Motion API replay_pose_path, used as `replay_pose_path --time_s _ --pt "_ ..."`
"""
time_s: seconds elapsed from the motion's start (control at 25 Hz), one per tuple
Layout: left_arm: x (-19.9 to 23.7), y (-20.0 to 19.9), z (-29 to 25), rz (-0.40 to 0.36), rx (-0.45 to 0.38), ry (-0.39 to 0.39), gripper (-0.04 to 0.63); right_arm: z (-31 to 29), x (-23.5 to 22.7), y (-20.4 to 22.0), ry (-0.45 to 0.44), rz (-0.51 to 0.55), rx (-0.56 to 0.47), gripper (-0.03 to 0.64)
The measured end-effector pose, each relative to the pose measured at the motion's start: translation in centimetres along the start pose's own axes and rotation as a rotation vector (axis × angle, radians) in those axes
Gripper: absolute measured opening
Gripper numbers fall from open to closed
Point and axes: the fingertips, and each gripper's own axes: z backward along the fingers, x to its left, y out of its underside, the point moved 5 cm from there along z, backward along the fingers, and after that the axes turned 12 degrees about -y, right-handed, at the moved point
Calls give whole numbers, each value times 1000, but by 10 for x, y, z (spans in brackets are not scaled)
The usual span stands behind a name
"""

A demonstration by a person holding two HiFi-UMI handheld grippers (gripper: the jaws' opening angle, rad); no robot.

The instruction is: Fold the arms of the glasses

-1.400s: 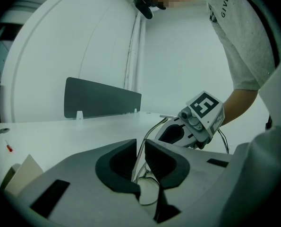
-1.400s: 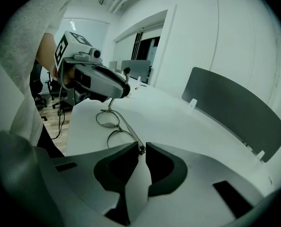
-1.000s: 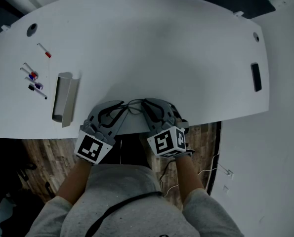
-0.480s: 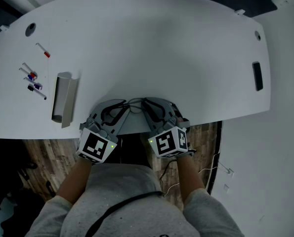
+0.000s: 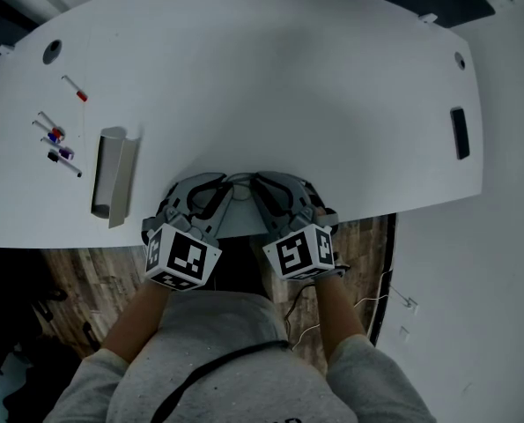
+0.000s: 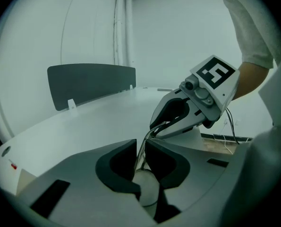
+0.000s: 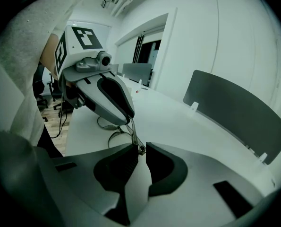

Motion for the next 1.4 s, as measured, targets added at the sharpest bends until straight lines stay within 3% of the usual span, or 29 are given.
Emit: replay_pose_path --time_s 0.52,0.8,0.92,1.4 --pt "-1 -1 4 8 -58 16 74 -1 0 1 19 -40 -1 69" --pt "0 4 9 61 -51 13 74 2 -3 7 34 -115 -1 74" --pt "3 0 11 77 -85 26 78 2 -3 9 28 -120 3 74" --pt "-1 -4 19 57 -144 41 97 6 5 13 21 -147 -5 77"
